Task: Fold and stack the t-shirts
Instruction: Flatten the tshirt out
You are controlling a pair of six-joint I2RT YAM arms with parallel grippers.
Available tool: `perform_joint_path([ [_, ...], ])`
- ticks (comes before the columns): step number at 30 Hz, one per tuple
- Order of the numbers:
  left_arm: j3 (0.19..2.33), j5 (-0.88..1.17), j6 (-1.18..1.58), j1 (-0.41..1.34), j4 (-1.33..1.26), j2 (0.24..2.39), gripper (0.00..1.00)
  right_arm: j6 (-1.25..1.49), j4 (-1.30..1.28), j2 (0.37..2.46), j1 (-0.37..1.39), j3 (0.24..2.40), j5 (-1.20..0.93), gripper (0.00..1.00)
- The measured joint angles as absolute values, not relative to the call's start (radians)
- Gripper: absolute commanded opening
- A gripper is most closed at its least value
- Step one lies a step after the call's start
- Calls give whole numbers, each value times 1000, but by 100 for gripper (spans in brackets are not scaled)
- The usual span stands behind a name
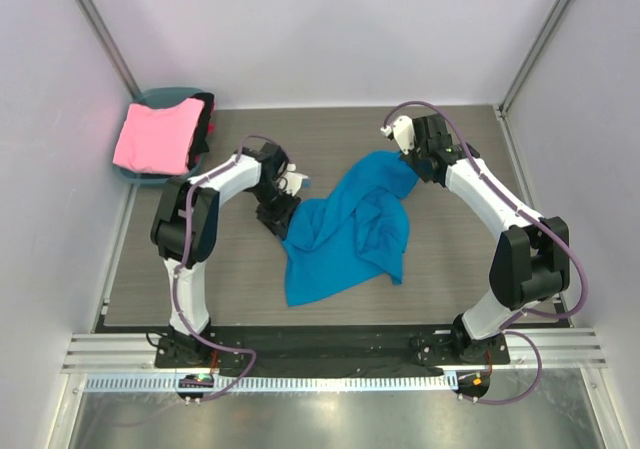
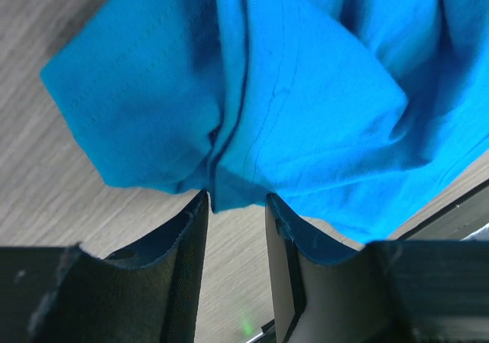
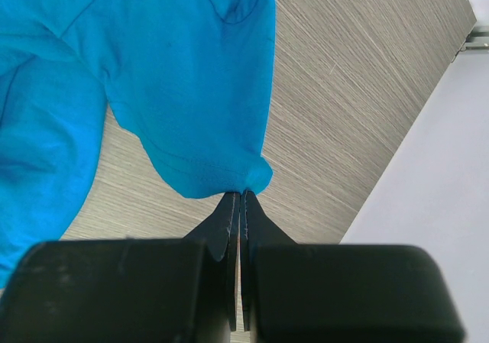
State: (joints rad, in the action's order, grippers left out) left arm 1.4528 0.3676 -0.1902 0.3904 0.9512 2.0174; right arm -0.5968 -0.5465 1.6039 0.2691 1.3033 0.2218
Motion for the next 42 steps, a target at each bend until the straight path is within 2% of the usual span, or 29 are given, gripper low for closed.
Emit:
perform_joint_path([
  [5,1478,368,-189,390,953,2046,30,-597,-546,1604,269,1303,222,1],
  [7,1491,371,-187,390,955,2056,22,-597,-546,1604,269,1303,222,1],
  [9,1504,375,-187,390,956,2062,19,-597,-546,1604,269,1303,222,1],
  [16,1520,378,-188,390,961,2064,23,-597,-546,1604,269,1303,222,1],
  [34,1533,359,-187,390,977,2064,22,-597,-543,1604,269,1303,215,1],
  [36,1533,358,-187,390,977,2064,26,-597,-541,1604,269,1303,215,1],
  [42,1535,340,-186,393,977,2062,24,-596,-538,1604,269,1303,215,1],
])
